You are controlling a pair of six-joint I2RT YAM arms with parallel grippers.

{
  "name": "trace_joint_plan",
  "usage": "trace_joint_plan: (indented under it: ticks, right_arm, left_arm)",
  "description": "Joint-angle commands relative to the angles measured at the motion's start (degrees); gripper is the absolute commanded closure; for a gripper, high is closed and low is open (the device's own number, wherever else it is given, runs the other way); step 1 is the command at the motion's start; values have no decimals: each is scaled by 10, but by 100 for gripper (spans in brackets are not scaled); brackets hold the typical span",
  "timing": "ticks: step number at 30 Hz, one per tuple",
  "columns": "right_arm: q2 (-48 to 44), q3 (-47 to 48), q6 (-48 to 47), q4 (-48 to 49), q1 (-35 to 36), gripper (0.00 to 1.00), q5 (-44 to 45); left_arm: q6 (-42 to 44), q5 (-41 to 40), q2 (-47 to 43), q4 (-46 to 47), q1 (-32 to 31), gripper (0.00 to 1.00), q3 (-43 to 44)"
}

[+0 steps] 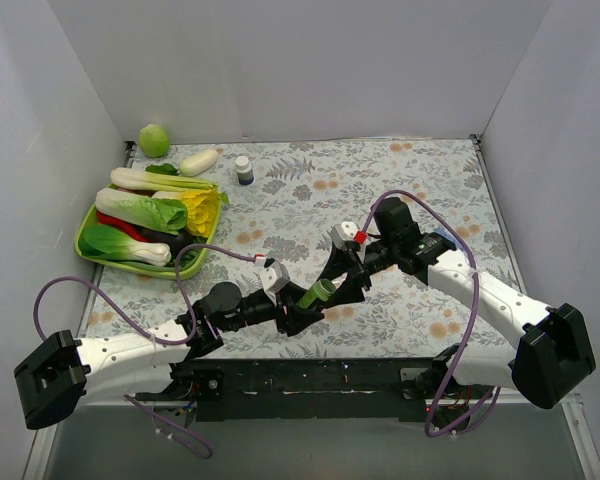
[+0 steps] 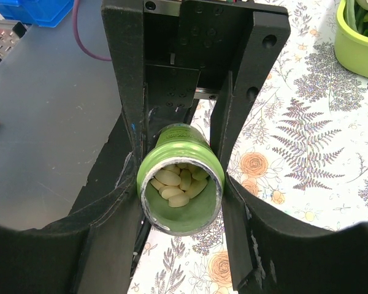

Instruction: Sort the pills into containers

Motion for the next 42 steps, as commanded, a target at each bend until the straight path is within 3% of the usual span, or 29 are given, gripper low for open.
trace_joint_plan:
  ticks: [1,4,7,8,9,10,19,22,26,29,32,34,37,38,39,40,42]
  right_arm:
    - [-12,11,-1,25,-2,94,-17]
    - [-12,10,0,25,-1,91,-12]
    - [-14,14,-10,17,-1,56,-6]
    - [-14,28,-23,-12,-1,27,-3]
    - [-12,37,-37,-28,-3,14,7]
    - [-12,45,-46,-38,-5,10,10]
    - [-15,101,-57,-74,-55,5,56]
    - [-22,100,-5,-30,-143,4,112]
    - [-38,44,72,54,-295,4,127]
    - [-44,8,83,73,-334,4,139]
    - [-48,-21,92,95,-338,4,143]
    - [-55,-29,96,99,-338,4,144]
    - [-62,-29,98,91,-338,4,143]
    - [-65,-29,94,89,-338,4,145]
    - [-69,-32,93,91,-338,4,147]
    - [-71,-37,94,97,-337,4,147]
    - [-72,-50,107,113,-338,4,145]
  left_arm:
    - [0,0,-3,3,1,100,8]
    - [6,-4,-10,-2,2,100,8]
    - [23,-12,-24,-21,1,100,8]
    - [28,-20,-29,-31,2,100,6]
    - [37,-24,-34,-35,3,100,5]
    - [39,-26,-38,-40,4,100,4]
    - [28,-14,-80,-59,26,100,2]
    - [-8,-8,-94,-1,53,100,4]
    - [-75,-42,-77,157,122,100,45]
    - [-111,-65,-28,200,184,100,103]
    - [-135,-74,23,234,270,100,188]
    - [-126,-57,41,258,295,100,227]
    - [-71,112,52,293,270,100,263]
    - [-36,136,32,213,195,100,274]
    - [62,116,22,152,151,100,285]
    - [72,102,15,108,123,100,289]
    - [34,62,6,143,164,100,267]
